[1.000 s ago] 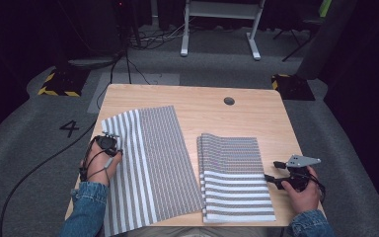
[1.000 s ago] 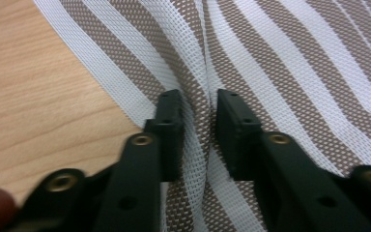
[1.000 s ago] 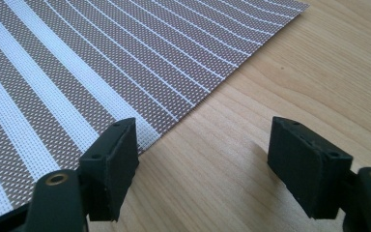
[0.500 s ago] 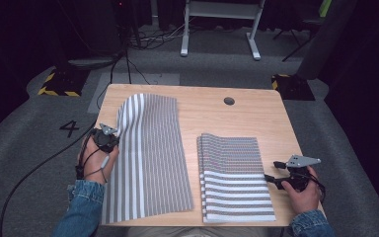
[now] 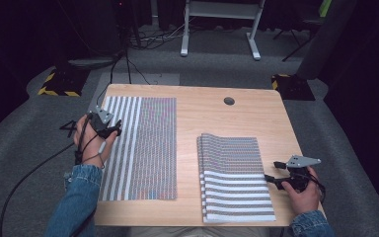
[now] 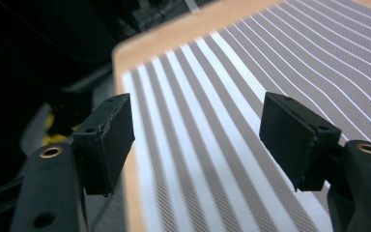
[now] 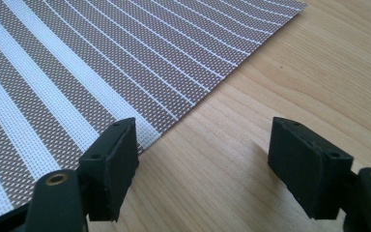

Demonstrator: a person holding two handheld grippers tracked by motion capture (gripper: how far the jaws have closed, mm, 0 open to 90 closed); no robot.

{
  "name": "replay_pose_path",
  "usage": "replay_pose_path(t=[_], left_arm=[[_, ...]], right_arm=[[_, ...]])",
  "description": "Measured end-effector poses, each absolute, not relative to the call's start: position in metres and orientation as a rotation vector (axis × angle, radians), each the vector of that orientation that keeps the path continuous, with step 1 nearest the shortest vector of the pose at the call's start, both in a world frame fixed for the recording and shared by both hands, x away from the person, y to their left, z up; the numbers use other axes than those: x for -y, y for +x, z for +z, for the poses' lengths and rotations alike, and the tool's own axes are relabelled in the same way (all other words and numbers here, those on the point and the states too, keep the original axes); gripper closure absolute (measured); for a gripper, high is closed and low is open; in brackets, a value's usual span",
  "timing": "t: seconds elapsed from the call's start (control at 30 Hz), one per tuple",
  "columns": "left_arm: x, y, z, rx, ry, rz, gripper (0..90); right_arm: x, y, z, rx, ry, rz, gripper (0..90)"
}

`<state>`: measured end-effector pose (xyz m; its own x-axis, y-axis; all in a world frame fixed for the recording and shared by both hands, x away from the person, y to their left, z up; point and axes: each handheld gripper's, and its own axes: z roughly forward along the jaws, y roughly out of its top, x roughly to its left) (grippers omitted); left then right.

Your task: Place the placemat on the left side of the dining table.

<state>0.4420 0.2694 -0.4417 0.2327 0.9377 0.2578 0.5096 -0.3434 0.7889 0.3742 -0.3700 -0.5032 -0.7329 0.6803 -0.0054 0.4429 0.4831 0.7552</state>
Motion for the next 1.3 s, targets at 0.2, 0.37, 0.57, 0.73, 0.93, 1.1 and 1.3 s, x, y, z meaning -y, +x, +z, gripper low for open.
replay_pose_path(t=[0.2,0.37,0.57,0.73,0.93,1.1,1.3], left_arm=[[-0.232,0.401,-0.468,-1.305,2.027,0.740,27.7],[-0.192,0.363,-0.478,-1.131,2.026,0.573,27.6],[-0.165,0.340,-0.486,-1.055,2.101,0.510,30.6],[-0.155,0.335,-0.498,-1.060,2.165,0.468,32.7],[-0.157,0.334,-0.502,-1.115,2.121,0.422,35.2],[-0.161,0.335,-0.501,-1.107,2.127,0.430,35.6],[-0.173,0.338,-0.501,-1.122,2.119,0.427,34.9]], right_arm=[[0.370,0.374,-0.503,-2.429,0.951,1.107,26.4],[0.370,0.374,-0.503,-2.428,0.953,1.108,26.3],[0.370,0.374,-0.503,-2.429,0.952,1.107,26.2],[0.370,0.374,-0.503,-2.430,0.952,1.108,26.1],[0.370,0.374,-0.503,-2.431,0.952,1.106,26.0],[0.370,0.375,-0.503,-2.432,0.952,1.107,25.9],[0.370,0.375,-0.503,-2.432,0.951,1.106,25.8]])
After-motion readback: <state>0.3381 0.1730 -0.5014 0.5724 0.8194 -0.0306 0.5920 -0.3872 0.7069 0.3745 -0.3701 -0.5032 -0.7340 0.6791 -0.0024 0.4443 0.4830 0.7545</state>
